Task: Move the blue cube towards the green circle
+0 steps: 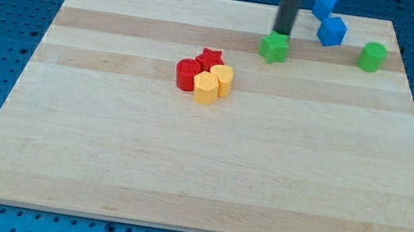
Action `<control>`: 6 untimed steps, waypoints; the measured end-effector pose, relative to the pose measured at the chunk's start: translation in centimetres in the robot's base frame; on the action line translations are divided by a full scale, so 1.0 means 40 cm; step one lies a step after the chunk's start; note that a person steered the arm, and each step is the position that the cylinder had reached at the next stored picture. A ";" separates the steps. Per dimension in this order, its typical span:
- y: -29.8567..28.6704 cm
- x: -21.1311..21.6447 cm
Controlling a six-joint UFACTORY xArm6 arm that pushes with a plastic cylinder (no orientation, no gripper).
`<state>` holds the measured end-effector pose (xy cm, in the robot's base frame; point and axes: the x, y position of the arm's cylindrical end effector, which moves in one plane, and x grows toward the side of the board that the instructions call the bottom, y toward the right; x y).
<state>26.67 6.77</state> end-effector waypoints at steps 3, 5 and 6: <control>0.288 -0.096; 0.339 -0.108; 0.392 -0.187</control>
